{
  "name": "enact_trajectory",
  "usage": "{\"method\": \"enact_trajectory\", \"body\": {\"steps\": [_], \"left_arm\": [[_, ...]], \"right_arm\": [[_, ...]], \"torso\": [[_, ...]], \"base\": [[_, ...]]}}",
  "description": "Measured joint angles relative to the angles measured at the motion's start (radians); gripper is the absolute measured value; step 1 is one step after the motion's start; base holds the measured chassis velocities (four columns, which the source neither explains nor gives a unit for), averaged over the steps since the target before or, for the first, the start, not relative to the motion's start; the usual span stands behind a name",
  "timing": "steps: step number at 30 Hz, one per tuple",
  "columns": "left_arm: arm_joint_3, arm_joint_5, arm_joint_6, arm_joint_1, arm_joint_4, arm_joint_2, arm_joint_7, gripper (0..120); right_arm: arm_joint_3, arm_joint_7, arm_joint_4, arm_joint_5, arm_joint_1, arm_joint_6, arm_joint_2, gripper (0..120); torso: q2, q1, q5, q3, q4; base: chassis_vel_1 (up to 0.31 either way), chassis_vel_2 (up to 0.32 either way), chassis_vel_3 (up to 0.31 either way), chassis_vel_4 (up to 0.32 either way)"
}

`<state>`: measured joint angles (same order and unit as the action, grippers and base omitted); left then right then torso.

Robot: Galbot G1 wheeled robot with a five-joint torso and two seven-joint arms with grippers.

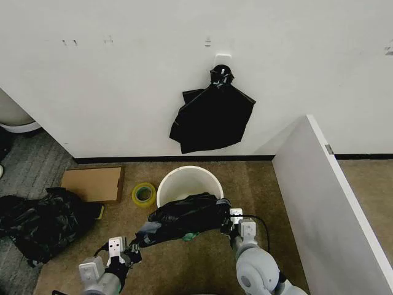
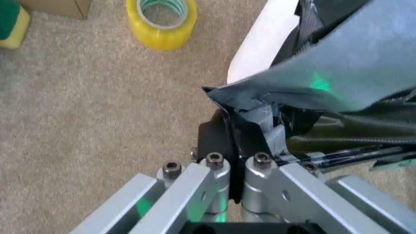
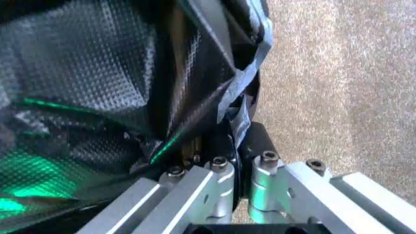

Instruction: Place the garbage bag over the trash bin.

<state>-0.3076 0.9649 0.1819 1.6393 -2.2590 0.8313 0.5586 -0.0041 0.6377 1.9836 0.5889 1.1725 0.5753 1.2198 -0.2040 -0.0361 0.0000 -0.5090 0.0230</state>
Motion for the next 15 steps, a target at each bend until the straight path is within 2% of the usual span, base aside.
{"method": "enact_trajectory", "body": {"steps": [9,15], "left_arm": [[0.042,-0.002,0.004,-0.088,0.06,0.001,0.025,0],[0.038,0.002,-0.001,-0.101,0.078,0.006,0.025,0]], "right_arm": [[-0.012,-0.042,-0.045,-0.038,-0.023,-0.048,0.004,0],[-0.014,-0.069,-0.054,-0.058,-0.023,-0.079,0.004,0]], "torso": [[0.0,0.0,0.0,0.0,0.0],[0.0,0.0,0.0,0.0,0.0]], "base": [[0.0,0.0,0.0,0.0],[0.0,0.0,0.0,0.0]]}}
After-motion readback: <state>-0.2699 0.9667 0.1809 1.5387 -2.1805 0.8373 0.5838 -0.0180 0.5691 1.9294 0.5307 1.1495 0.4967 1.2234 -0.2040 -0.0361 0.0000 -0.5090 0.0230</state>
